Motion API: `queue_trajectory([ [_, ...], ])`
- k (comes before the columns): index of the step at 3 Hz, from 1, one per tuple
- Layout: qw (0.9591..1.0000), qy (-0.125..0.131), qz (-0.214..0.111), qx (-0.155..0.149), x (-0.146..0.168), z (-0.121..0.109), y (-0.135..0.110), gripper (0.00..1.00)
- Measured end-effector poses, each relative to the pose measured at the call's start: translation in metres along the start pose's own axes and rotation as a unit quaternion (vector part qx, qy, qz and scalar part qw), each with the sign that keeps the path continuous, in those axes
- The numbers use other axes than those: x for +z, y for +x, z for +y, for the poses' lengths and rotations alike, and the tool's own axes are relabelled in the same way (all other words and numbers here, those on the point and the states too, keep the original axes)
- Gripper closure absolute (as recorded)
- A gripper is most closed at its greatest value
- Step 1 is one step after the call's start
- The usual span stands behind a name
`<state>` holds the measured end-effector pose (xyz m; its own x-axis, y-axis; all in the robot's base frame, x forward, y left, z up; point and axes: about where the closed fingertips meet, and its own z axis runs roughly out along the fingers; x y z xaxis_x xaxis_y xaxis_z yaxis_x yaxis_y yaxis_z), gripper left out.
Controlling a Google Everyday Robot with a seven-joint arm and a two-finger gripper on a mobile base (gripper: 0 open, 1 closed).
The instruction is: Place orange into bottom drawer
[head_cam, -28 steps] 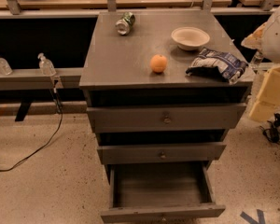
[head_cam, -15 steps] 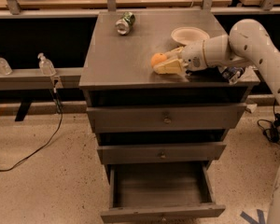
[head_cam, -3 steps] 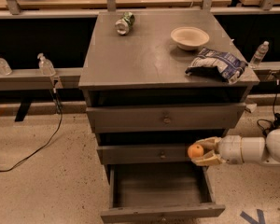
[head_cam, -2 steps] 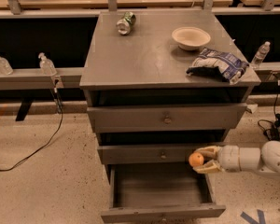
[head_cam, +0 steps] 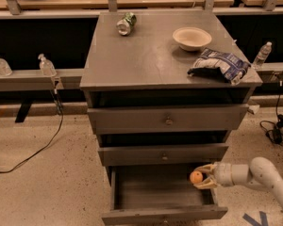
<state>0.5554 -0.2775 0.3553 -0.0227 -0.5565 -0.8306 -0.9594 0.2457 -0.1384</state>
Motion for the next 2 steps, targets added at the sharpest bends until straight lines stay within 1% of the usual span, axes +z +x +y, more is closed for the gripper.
queue_trajectory([
  [1,0.9993,-0.018,0.000,0.032,0.040,0.013,0.044,1.00],
  [2,0.9981,-0.008,0.021,0.058,0.058,0.023,0.072,1.00],
])
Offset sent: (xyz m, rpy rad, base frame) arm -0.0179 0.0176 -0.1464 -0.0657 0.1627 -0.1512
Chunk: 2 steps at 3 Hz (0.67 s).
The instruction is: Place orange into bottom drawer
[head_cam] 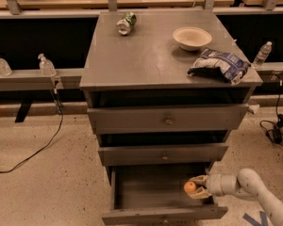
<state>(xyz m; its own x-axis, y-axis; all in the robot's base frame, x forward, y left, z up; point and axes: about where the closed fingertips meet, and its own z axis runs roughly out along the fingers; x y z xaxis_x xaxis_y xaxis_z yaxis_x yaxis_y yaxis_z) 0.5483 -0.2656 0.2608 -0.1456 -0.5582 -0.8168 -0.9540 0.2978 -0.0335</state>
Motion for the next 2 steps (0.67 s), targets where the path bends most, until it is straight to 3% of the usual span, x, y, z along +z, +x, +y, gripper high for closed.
queue_trajectory([
  [1,0.9984,0.049,0.003,0.030,0.033,0.009,0.013,0.82],
  [2,0.9930,0.109,0.007,0.044,0.052,-0.007,0.020,0.58],
])
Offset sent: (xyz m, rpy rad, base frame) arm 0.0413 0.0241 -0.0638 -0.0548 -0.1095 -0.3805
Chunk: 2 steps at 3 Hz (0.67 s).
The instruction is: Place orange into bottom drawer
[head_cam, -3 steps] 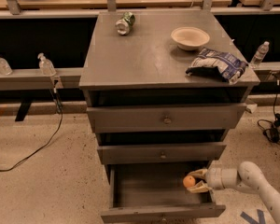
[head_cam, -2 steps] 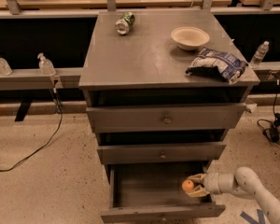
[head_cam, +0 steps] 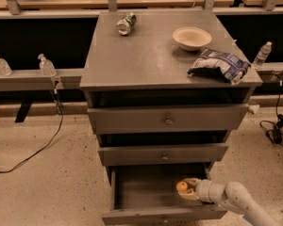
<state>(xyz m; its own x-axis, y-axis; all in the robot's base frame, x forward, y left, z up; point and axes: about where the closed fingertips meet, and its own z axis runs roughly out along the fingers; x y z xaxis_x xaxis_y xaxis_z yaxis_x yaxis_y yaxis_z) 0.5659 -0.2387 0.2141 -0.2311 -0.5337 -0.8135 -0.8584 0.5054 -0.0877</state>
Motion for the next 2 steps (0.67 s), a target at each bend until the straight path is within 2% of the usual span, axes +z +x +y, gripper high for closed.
queue_trajectory([
  [1,0.9999,0.014,0.005,0.000,0.0020,-0.0075,0.0016,0.35],
  [2,0.9999,0.011,0.003,0.000,0.0043,-0.0048,0.0007,0.11],
])
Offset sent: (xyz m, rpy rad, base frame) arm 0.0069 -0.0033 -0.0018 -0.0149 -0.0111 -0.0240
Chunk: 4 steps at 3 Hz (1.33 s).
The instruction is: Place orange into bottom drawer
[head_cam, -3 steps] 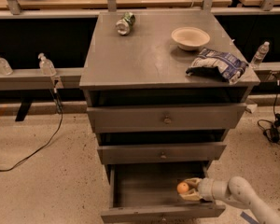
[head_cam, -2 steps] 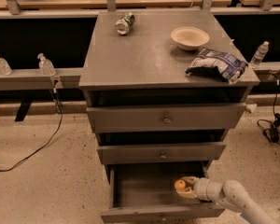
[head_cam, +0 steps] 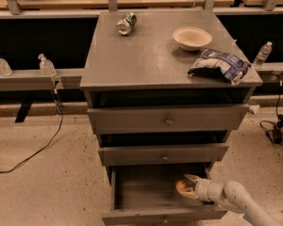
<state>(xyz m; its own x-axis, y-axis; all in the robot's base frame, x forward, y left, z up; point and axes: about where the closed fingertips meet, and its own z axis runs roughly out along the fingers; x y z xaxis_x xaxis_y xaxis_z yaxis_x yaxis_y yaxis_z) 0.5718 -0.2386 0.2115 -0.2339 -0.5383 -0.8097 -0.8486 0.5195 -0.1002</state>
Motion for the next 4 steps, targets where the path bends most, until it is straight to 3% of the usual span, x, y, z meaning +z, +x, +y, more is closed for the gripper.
queue_trajectory([
  [1,1.0000,-0.002,-0.001,0.000,0.002,0.002,-0.001,0.00],
  [2,1.0000,-0.006,-0.005,-0.001,0.003,0.004,-0.002,0.00],
  [3,0.9997,-0.001,-0.024,-0.006,-0.025,0.009,-0.012,0.00],
  [4,0.9976,0.044,-0.053,-0.002,-0.087,0.015,-0.023,0.00],
])
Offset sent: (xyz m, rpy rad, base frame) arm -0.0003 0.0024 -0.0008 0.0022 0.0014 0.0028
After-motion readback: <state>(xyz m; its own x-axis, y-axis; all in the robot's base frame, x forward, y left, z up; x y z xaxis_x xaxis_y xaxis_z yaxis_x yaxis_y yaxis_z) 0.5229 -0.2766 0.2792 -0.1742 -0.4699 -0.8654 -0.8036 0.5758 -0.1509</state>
